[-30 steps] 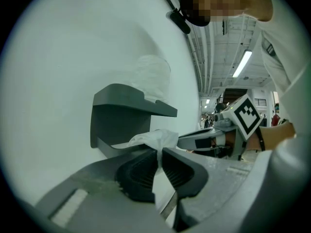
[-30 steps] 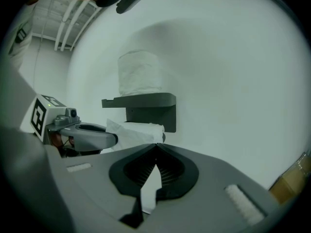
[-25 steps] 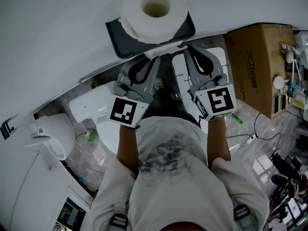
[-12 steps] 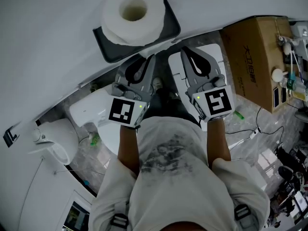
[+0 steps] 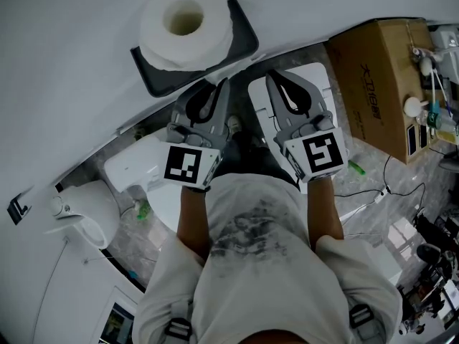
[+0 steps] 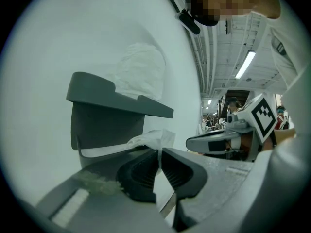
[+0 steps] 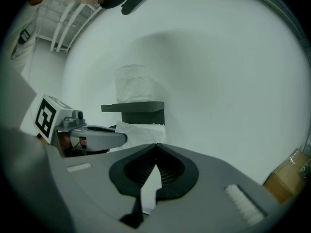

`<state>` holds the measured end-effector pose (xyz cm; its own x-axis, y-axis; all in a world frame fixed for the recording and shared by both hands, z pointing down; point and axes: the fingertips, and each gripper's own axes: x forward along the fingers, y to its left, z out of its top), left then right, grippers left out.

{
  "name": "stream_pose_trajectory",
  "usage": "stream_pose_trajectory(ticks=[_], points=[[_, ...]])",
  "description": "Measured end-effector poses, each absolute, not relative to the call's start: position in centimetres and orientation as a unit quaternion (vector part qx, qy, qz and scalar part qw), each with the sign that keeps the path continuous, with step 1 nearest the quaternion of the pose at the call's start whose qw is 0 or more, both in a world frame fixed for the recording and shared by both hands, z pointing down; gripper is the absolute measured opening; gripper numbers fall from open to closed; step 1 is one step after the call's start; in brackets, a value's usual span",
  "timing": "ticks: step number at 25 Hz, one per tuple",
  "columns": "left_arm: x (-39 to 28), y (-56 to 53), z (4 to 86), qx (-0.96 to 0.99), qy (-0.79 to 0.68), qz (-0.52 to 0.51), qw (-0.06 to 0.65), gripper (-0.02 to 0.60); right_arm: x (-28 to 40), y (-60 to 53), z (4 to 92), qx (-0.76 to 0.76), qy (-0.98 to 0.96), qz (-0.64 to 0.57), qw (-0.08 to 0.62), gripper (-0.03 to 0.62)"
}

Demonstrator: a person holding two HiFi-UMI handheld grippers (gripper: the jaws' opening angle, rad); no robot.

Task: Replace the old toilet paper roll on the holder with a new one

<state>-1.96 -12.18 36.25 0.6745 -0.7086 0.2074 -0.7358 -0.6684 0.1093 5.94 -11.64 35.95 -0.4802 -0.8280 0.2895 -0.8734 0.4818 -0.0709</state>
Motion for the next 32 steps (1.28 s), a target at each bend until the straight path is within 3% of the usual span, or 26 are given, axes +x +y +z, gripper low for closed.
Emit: stream_pose_trajectory(ticks=[32], points=[[1.0, -13.7, 36.0, 0.9, -0.42, 0.076, 0.092, 0.015, 8.5, -12.1, 35.1, 0.522, -0.841, 0.108, 0.095, 0.0]])
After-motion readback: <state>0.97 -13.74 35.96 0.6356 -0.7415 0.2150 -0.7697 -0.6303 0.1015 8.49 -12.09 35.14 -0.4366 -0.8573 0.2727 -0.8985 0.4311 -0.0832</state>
